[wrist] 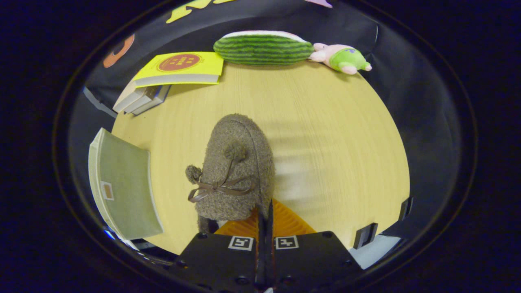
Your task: Open the storage box then place both shoes into the box .Put the left shoe in first, then the right shoe, with the right side of both shoes facing outward in a uniform manner.
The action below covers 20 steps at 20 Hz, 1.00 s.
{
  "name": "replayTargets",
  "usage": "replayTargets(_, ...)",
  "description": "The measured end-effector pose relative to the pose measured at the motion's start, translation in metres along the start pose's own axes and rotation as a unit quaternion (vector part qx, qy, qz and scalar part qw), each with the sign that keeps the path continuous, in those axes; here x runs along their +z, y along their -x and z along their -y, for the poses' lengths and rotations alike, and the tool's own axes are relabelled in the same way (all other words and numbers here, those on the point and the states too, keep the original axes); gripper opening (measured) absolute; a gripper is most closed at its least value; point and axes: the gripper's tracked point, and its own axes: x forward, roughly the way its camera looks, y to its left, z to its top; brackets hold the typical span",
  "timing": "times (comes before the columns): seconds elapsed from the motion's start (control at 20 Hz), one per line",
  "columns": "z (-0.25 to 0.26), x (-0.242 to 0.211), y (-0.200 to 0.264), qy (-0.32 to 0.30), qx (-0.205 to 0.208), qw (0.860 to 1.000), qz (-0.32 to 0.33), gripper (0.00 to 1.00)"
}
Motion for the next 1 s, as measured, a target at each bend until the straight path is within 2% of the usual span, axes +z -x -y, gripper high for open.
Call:
replayTargets(0.2, -0.029, 0.003, 0.059, 0.017, 0.012, 1.0, 0.018, 0.06)
replayTargets(0.45, -0.092, 0.0, 0.132, 0.041, 0.066, 0.996, 0.033, 0.06)
replayTargets(0.6, -0.13, 0.006, 0.168, 0.039, 0.084, 0.994, 0.049, 0.06)
replayTargets(0.85, -0.201, 0.012, 0.199, 0.009, 0.123, 0.991, 0.058, 0.06)
replayTargets(1.0, -0.238, 0.012, 0.191, 0.008, 0.121, 0.99, 0.077, 0.06)
